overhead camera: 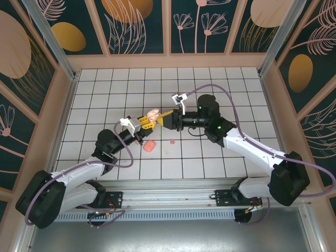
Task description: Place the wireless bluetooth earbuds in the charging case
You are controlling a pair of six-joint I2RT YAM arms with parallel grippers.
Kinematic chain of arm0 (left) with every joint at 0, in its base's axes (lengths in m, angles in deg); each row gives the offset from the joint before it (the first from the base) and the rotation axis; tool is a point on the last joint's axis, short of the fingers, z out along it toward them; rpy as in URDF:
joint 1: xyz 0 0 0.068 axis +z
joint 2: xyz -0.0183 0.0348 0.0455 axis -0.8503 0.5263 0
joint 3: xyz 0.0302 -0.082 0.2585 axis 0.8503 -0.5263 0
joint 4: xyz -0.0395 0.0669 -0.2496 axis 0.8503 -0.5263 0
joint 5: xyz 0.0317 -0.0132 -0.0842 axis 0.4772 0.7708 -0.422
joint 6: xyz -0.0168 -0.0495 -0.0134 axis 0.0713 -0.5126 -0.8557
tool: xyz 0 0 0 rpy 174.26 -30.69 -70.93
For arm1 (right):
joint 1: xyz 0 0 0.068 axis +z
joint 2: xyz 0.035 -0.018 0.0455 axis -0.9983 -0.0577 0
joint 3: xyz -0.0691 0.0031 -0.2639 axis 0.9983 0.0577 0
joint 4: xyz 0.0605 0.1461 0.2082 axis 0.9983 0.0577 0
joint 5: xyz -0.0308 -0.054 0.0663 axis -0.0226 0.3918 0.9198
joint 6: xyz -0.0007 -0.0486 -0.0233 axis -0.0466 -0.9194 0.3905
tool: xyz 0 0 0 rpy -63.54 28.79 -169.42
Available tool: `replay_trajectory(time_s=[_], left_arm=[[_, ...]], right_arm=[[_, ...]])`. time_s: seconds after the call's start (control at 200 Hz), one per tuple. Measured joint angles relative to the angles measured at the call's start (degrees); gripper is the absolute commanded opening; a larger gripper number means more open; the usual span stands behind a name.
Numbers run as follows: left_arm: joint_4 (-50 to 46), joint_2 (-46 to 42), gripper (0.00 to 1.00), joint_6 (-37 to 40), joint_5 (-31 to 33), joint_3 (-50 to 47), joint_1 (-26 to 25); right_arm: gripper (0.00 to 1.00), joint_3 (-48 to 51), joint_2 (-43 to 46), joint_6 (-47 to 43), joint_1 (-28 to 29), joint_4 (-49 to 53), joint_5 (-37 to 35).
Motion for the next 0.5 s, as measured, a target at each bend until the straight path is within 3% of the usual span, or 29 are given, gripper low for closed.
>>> replay_trajectory(time_s=[0.22,0.5], left_arm=[[-4.3,0.1,0.10,-2.4,6.1,0.8,1.0],[-4.8,1.5,0.10,-12.1,5.5,0.9,12.1]], right_arm=[[0.28,-0.1,2.1,-2.1,0.4,3.8,-4.7],[0.28,-7.4,-2.8,-6.3,5.6,14.5,-13.8]])
